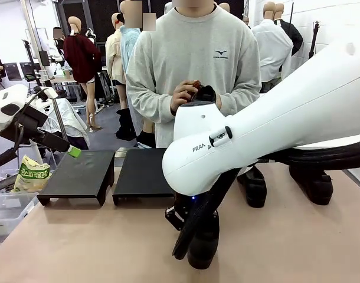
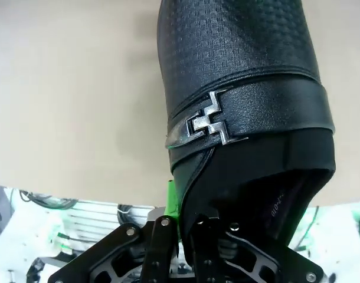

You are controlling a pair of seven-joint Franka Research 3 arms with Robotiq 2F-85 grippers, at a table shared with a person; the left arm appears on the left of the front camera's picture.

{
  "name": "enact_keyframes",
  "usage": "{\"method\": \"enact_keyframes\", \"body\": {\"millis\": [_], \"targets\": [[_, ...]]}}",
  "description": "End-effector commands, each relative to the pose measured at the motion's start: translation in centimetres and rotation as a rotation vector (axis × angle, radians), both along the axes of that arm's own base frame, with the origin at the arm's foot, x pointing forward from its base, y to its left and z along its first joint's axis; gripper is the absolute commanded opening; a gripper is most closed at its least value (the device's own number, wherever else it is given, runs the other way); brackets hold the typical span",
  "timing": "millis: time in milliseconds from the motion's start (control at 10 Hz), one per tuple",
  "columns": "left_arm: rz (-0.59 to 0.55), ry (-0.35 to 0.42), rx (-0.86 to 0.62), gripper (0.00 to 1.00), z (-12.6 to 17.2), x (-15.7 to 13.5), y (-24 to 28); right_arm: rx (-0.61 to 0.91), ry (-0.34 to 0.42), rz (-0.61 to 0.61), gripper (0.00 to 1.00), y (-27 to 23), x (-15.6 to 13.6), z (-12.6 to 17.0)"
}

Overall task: Organize the shoes by placing them on the stand.
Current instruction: Pick up one Shoe and place it in the middle of the table.

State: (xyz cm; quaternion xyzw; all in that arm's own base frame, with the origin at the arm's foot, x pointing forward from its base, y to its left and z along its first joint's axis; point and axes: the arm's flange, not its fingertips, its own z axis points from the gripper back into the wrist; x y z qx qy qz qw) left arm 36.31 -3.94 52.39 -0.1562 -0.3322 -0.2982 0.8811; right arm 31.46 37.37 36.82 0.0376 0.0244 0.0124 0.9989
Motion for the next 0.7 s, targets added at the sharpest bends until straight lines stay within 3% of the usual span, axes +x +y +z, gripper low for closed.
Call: {"method": "enact_keyframes", "body": {"millis": [0,200,500,600], "targets": [[-0.003,0.001,-0.016,1.0,-0.1,0.1,0.2,-0.003,-0.002,-0.032,0.05,1.5,1.1,-1.2],[-0.003,0.001,-0.016,1.0,-0.1,0.1,0.2,0.003,0.027,-0.022,0.36,1.8,1.5,-2.2],[-0.003,0.001,-0.016,1.0,-0.1,0.1,0.2,0.014,0.027,0.002,0.96,1.9,1.4,-1.9],[-0.003,0.001,-0.016,1.0,-0.1,0.1,0.2,0.021,0.02,0.011,1.0,1.7,1.1,-1.4]]}}
